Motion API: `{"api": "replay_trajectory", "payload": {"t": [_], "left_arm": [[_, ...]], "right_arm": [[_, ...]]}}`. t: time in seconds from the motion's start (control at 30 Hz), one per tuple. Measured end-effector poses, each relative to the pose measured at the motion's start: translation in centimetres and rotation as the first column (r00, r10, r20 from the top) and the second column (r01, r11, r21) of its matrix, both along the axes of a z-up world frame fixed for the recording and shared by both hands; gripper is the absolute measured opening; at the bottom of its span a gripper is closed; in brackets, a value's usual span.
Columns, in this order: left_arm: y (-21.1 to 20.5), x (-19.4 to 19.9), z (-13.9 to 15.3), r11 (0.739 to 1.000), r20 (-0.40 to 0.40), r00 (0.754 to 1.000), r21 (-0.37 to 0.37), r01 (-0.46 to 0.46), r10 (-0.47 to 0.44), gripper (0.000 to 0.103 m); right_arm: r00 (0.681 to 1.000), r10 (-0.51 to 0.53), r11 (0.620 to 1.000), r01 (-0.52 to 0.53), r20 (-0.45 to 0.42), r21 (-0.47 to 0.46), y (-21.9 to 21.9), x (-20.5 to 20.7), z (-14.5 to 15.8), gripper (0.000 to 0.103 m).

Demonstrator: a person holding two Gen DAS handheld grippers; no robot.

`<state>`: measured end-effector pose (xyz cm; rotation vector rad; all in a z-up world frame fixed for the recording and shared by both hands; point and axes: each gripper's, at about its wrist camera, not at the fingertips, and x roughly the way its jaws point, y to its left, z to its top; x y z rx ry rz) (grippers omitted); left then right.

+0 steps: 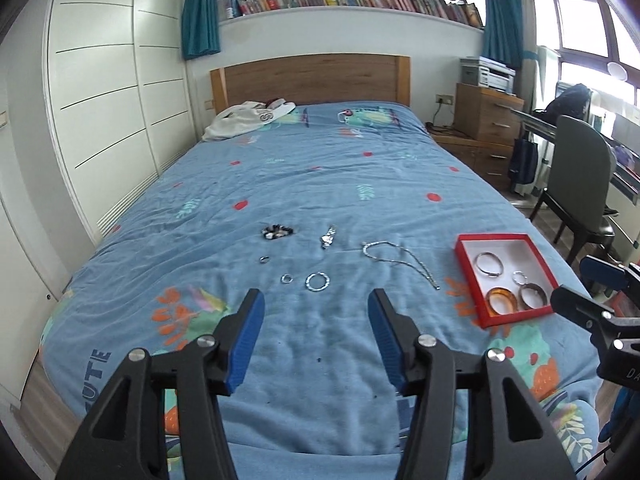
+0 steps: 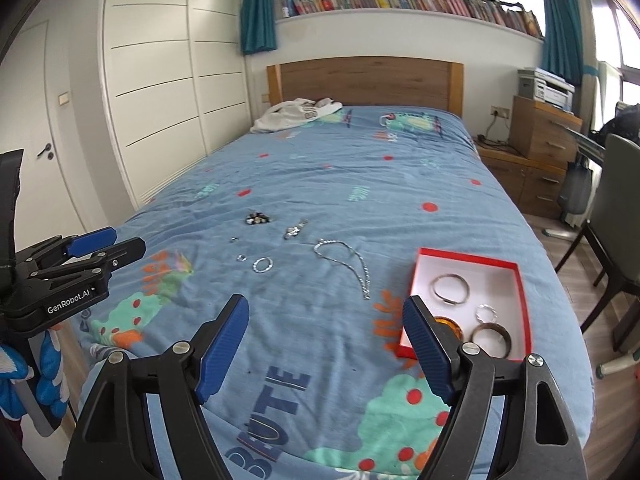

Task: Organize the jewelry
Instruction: 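Withdraw both grippers back over the remaining jewelry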

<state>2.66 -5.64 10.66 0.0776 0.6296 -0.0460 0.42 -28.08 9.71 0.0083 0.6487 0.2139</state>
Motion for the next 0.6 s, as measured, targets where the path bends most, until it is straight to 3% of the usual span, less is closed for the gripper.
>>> {"api": "replay_trajectory", "payload": {"t": [0.6], "left_arm": [[3.9, 6.9, -6.6, 0.997, -0.154, 0.985, -0.004, -0.082, 0.080, 0.052]], "right_arm": [[0.992, 0.039, 0.999, -0.035, -0.119, 0.037, 2.3, 6.3, -5.5, 0.078]]}}
